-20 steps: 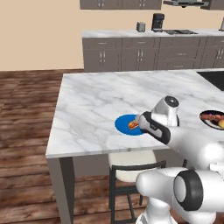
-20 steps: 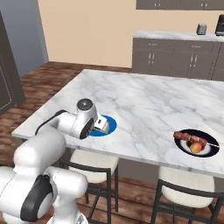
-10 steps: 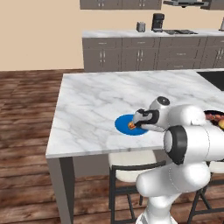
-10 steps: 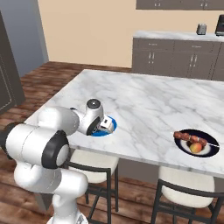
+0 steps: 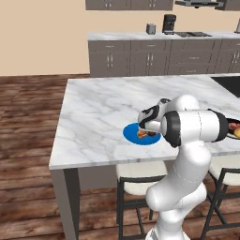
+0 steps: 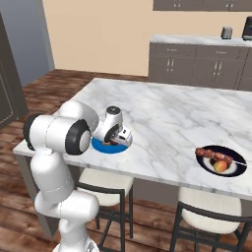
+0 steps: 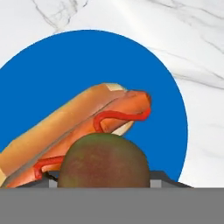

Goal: Pick up the mango and apple from the fridge and place one fruit on each plate on the dining counter.

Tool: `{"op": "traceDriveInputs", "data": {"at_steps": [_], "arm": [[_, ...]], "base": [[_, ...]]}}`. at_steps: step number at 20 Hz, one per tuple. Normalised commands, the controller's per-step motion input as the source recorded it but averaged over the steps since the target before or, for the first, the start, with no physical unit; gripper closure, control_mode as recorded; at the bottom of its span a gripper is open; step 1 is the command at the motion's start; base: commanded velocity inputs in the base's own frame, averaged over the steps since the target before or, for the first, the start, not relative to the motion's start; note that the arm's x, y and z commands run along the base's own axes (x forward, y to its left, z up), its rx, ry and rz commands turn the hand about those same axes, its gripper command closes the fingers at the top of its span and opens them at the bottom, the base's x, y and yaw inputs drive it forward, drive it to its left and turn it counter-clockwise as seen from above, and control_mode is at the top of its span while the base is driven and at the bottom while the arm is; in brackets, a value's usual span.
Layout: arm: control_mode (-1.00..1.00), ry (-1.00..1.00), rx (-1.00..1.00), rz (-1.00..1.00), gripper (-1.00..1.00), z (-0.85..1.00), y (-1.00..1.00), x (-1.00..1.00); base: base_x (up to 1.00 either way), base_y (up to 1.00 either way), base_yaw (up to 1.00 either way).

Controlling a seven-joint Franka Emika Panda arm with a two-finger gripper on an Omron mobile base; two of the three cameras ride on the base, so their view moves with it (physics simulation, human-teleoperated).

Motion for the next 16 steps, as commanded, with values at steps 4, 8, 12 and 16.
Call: {"op": "traceDriveInputs", "data": {"at_steps": [4,8,12,16], "arm": [[-1.0,0.01,0.0,0.0,1.0,-0.47,0.0,0.47],[-1.0,0.0,0.0,0.01,-1.0,-0.38,0.0,0.11],[-1.0,0.0,0.0,0.01,-1.0,-0.34,0.0,0.0],[-1.0,0.0,0.0,0.0,-1.0,-0.36,0.0,0.0]], "base": [[0.0,0.0,0.0],[0.0,0.0,0.0],[0.0,0.0,0.0],[0.0,0.0,0.0]]}}
